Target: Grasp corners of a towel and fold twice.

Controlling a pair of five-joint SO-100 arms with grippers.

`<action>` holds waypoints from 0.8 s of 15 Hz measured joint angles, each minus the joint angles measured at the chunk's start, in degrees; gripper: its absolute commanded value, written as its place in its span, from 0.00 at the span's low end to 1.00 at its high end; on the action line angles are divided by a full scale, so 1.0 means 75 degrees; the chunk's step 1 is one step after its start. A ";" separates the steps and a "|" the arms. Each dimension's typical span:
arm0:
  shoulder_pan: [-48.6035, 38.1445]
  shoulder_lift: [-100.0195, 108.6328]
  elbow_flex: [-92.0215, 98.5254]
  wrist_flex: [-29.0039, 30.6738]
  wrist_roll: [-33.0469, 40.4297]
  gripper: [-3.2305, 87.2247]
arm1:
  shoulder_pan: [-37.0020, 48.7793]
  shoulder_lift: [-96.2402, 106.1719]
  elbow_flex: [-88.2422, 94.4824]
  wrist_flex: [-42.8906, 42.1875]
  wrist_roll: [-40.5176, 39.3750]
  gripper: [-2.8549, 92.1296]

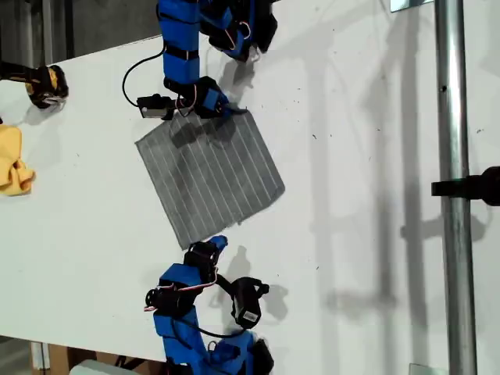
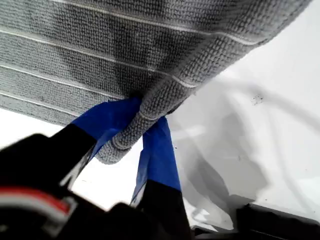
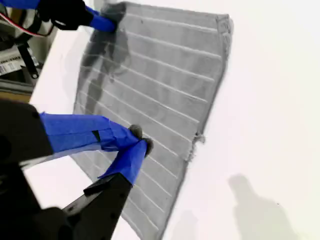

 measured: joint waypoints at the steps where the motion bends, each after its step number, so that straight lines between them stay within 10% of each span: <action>1: 0.0094 -0.0574 -0.0738 0.0000 0.0000 0.01 | 0.0000 0.0082 0.0035 -0.0012 0.0000 0.03; 12: 0.1031 -0.2637 -0.2637 -0.0445 0.0023 0.01 | -0.0082 0.0574 0.0316 -0.0082 0.0000 0.03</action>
